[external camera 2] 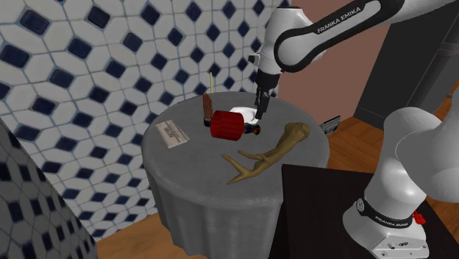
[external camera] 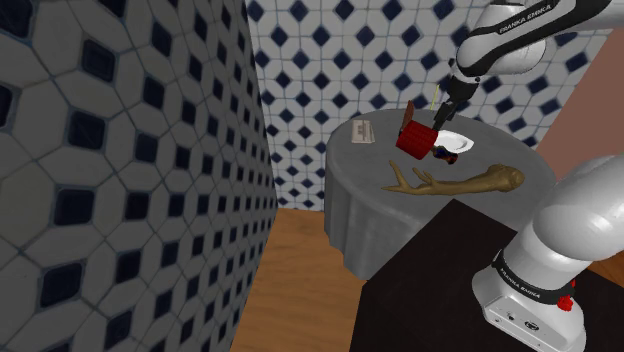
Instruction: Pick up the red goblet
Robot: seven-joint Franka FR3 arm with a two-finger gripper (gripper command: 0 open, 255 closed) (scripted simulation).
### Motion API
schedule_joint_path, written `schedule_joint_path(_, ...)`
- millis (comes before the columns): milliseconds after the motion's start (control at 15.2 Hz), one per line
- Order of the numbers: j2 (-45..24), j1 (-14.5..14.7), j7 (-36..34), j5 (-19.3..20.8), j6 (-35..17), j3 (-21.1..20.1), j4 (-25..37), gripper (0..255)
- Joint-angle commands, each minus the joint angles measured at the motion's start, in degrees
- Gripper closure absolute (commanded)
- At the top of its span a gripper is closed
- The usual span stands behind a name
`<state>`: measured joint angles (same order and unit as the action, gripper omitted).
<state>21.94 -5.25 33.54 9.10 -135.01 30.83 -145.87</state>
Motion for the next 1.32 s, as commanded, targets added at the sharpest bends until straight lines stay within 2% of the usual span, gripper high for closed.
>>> schedule_joint_path(0, -4.2, 1.0, 3.6, -2.1, -3.4, 3.0, 1.0, 0)
schedule_joint_path(132, -8.8, 2.4, 7.9, -5.4, -6.5, 6.2, 2.4, 0)
schedule_joint_path(264, -13.9, 4.1, 13.4, -10.5, -9.1, 9.3, 4.1, 0)
schedule_joint_path(396, -19.5, 5.4, 20.1, -17.6, -11.1, 11.7, 6.3, 0)
schedule_joint_path(528, -25.6, 5.3, 27.8, -26.2, -12.1, 12.6, 9.0, 0)
schedule_joint_path(660, -31.6, 3.0, 35.0, -34.4, -12.2, 11.4, 12.2, 0)
schedule_joint_path(858, -39.5, -2.5, 43.2, -43.7, -11.8, 7.6, 17.5, 0)
schedule_joint_path(1056, -46.6, -8.0, 48.8, -49.9, -11.0, 3.9, 23.3, 0)
schedule_joint_path(1254, -53.3, -13.1, 52.7, -54.1, -10.2, 0.7, 29.5, 0)
